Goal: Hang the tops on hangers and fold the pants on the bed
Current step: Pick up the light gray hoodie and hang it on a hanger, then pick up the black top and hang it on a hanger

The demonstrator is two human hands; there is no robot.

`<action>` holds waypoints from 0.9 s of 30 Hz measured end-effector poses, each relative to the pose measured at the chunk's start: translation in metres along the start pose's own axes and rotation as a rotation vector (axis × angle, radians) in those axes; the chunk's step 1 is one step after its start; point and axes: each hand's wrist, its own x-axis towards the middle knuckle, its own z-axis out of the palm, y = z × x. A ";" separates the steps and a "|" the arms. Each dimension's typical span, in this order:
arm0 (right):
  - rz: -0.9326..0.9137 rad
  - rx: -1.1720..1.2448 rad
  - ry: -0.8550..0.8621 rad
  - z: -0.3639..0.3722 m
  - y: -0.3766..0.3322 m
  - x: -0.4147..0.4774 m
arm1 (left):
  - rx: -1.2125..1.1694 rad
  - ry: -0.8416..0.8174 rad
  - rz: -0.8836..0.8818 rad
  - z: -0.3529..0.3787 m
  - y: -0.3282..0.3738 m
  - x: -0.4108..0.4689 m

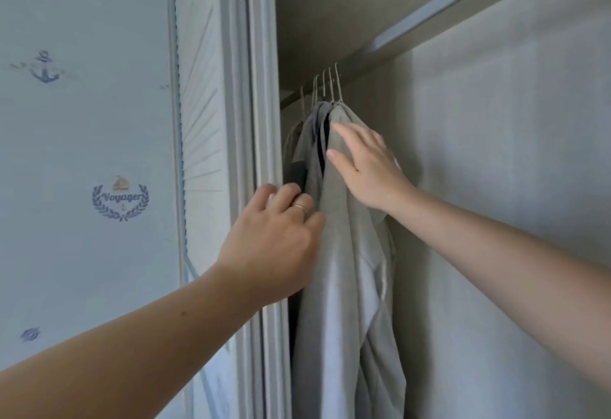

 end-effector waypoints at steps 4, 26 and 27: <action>-0.083 0.032 -0.023 -0.006 -0.070 -0.043 | 0.006 -0.010 -0.088 -0.031 -0.027 -0.071; -0.775 0.747 -0.595 0.039 -0.694 -0.332 | 0.109 -0.620 -1.109 -0.370 -0.110 -0.705; -0.805 0.784 -0.632 0.041 -0.718 -0.350 | 0.126 -0.640 -1.171 -0.384 -0.103 -0.731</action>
